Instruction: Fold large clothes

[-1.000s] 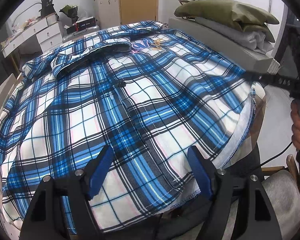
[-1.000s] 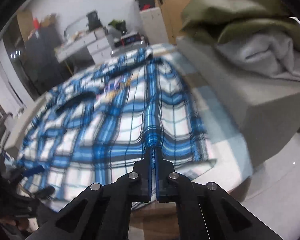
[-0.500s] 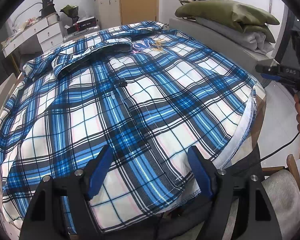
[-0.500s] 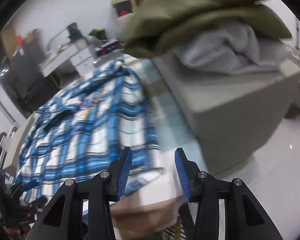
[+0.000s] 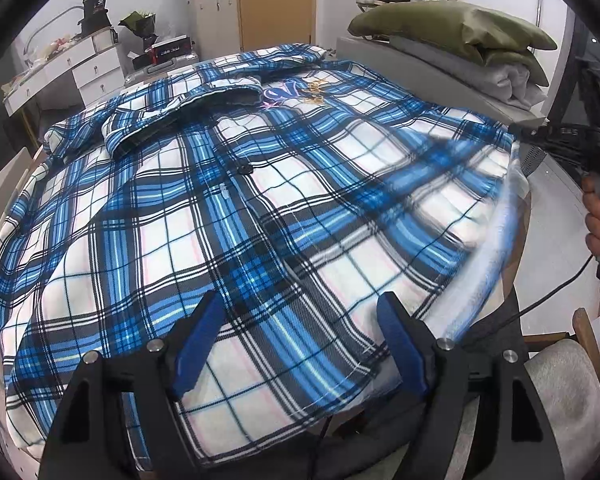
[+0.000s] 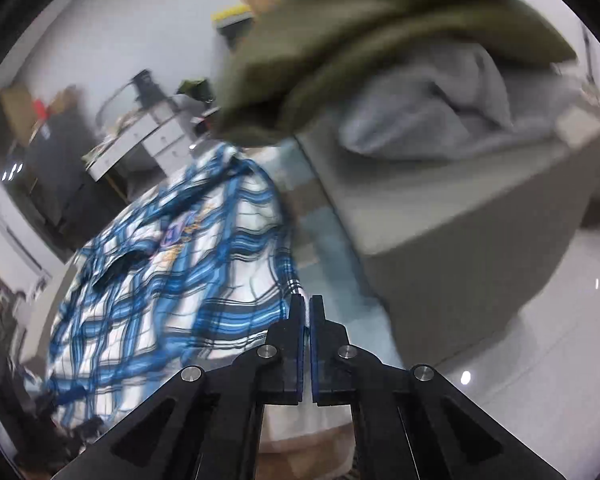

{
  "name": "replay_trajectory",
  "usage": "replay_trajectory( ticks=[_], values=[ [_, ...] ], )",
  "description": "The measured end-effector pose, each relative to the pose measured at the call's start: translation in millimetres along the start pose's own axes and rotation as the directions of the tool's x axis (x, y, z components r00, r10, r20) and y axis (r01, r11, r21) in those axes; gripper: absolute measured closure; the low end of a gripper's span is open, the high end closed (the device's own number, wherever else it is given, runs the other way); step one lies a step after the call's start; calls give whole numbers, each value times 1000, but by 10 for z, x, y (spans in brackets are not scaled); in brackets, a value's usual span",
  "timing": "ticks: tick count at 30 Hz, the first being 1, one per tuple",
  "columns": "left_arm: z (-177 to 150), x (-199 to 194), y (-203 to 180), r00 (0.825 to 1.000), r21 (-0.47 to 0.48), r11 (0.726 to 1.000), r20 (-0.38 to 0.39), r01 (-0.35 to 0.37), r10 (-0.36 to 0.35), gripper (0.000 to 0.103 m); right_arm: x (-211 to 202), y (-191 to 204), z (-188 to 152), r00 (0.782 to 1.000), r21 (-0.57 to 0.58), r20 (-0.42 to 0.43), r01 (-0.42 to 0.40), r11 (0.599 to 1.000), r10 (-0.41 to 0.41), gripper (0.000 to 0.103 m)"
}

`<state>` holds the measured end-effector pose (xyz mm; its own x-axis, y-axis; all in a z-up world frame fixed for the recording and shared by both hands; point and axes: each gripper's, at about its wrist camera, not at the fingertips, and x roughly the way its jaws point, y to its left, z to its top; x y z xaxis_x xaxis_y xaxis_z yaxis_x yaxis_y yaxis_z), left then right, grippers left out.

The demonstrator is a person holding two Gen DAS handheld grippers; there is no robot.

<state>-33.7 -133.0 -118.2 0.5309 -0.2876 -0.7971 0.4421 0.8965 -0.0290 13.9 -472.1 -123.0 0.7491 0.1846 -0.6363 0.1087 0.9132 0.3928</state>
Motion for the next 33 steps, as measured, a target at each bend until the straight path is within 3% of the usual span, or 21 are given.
replay_trajectory(
  ticks=[5,7,9,11,13,15,18,20,23,27,29,31,33],
  values=[
    [-24,-77,79,1000,-39,999,2,13,-13,28,125,-68,-56,997,45,-64,-33,998,36,95],
    [-49,-223,195,999,-74,997,34,24,-21,28,105,-108,-63,993,77,-79,-84,993,90,68],
    [-88,-443,375,995,-124,992,95,6,6,28,57,-148,-69,984,100,-78,-155,983,163,57],
    [-169,-674,632,987,-203,979,148,-24,55,28,50,-161,-82,972,106,-88,-207,973,216,54],
    [-275,-859,936,974,-310,947,173,-86,145,28,64,-155,-107,967,98,-101,-224,970,234,50],
    [-415,-977,1258,960,-433,891,163,-136,226,28,107,-91,-126,967,88,-110,-221,971,230,50],
    [-650,-972,1682,964,-591,795,103,-137,243,28,118,-42,-135,967,74,-106,-224,972,231,46],
    [-780,-902,1847,971,-650,748,65,-134,231,28,129,-18,-135,968,65,-105,-221,973,227,46],
    [-843,-799,1919,980,-683,722,54,-106,194,28,128,-6,-135,971,49,-103,-214,976,218,45],
    [-780,-744,1861,973,-671,730,54,-133,226,29,133,22,-148,977,25,-94,-192,981,194,45],
    [-735,-706,1843,966,-666,729,49,-158,254,38,144,47,-153,979,9,-85,-185,983,185,45],
    [-691,-656,1817,952,-653,731,47,-200,302,83,159,55,-156,985,1,-68,-161,987,161,45],
    [-697,-614,1825,947,-644,735,47,-213,316,96,172,69,-151,988,-1,-57,-146,989,146,45]
  ],
)
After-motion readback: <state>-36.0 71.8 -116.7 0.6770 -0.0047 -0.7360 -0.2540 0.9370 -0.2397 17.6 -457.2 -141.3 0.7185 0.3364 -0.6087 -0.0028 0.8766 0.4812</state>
